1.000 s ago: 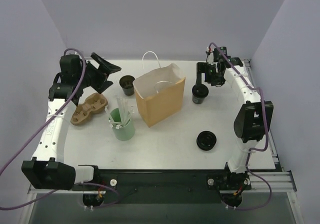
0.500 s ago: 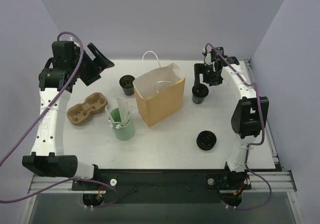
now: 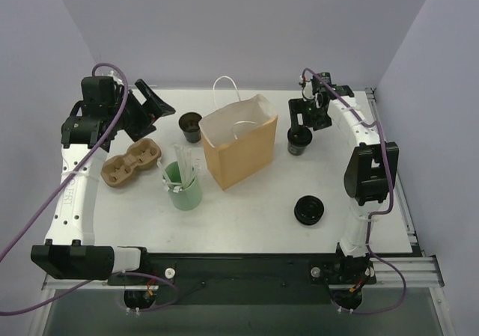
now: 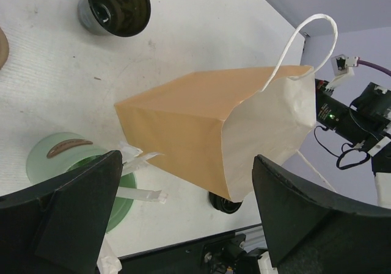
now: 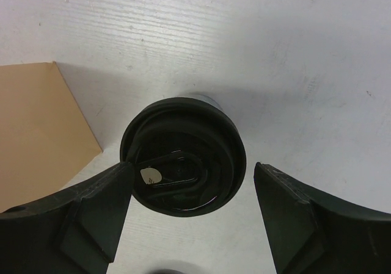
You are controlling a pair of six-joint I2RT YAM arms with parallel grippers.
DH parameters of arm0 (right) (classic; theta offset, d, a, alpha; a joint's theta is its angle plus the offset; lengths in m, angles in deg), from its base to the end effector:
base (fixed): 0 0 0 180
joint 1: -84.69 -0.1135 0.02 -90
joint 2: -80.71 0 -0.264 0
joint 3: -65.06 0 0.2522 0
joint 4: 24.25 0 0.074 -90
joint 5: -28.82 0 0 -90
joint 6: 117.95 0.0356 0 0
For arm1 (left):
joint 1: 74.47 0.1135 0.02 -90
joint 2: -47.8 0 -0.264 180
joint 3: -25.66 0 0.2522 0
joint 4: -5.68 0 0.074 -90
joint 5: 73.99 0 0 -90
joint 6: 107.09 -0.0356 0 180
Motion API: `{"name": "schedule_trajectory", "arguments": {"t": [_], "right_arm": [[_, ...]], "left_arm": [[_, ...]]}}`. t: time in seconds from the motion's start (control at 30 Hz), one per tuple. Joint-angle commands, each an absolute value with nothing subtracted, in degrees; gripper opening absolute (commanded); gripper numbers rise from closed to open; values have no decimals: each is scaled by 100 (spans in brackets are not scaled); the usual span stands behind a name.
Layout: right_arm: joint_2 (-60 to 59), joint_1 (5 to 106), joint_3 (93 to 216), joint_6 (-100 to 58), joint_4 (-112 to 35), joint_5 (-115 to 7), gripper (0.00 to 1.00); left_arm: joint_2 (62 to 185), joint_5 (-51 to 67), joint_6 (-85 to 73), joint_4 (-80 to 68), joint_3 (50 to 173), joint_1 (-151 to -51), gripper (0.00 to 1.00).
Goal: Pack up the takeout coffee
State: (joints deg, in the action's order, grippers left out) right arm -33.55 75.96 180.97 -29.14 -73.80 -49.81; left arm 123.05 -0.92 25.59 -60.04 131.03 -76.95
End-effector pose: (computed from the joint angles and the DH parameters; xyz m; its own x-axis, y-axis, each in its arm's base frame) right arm 0.4473 0.0758 0.2806 -0.7274 -0.1323 -0.6733 -0.2946 0.9464 0.1323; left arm 0.2581 -0.0216 0.4325 -0.6160 -0.6225 -0.4828 -0.1899 0.7122 -0.6758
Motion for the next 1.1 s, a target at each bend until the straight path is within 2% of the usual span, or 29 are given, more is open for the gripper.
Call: {"name": "schedule_trajectory", "arguments": {"t": [0.0,0.53,0.9,1.07], "right_arm": [[-3425,7406,18289,-3041,-7624,-5116,81],[-3293,7459,18262,-2901,-7677,-5459,80],[-3214,7933,18517,-2558,-7685,-4994,77],[-3135,8012,18543,-2566,-7677,-4888,79]], "left_arm": [[12189,-613,2720,-5651,13004,-7649,97],[12128,-965,2563,-5580,12889,-7649,95],[12286,-807,2246,-6037,13346,-7649,94],[12269,-781,2229,-6099,13285,-7658,93]]}}
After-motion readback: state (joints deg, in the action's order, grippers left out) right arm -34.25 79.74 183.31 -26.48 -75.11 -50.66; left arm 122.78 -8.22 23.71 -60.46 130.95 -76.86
